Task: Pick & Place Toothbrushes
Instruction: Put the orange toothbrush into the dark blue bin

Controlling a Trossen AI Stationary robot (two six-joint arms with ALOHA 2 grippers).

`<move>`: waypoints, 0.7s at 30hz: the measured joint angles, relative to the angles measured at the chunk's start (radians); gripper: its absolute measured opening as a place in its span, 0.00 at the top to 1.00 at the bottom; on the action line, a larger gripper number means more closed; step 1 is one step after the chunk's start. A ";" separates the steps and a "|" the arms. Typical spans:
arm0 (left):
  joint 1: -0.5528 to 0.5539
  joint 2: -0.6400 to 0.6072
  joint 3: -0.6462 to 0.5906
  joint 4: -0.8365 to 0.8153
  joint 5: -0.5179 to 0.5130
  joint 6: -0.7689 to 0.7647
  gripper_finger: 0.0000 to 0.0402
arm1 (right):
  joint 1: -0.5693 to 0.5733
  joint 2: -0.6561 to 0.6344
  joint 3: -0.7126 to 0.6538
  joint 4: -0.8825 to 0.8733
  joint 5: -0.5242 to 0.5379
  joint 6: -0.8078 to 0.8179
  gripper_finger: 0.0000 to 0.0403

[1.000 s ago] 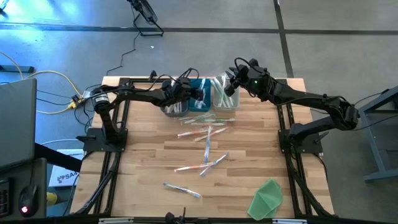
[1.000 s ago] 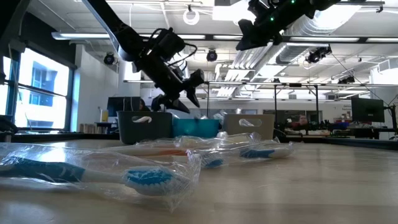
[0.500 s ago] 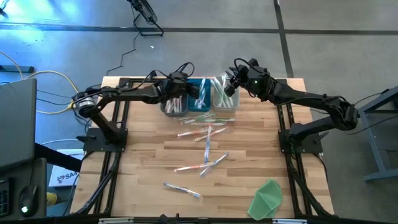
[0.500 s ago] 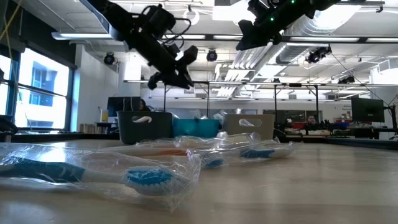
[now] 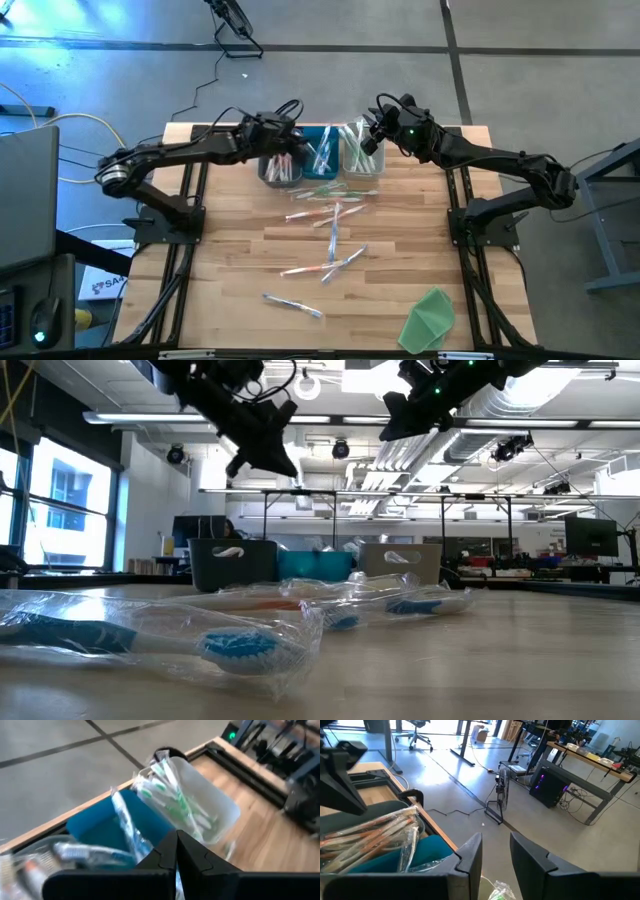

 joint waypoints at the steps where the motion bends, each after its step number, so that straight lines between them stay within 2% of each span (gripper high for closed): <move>1: 0.000 -0.014 0.000 -0.025 0.000 0.010 1.00 | 0.000 0.000 0.000 0.000 0.000 0.000 0.77; 6: -0.005 -0.073 -0.010 -0.126 0.000 0.032 1.00 | 0.000 0.000 0.000 0.000 0.002 0.003 0.77; 13: -0.060 -0.199 -0.209 0.031 -0.005 0.002 1.00 | 0.000 0.000 0.000 0.000 0.011 0.003 0.77; 21: -0.159 -0.428 -0.376 0.070 -0.006 0.035 1.00 | 0.000 0.000 0.000 -0.004 0.011 0.037 0.77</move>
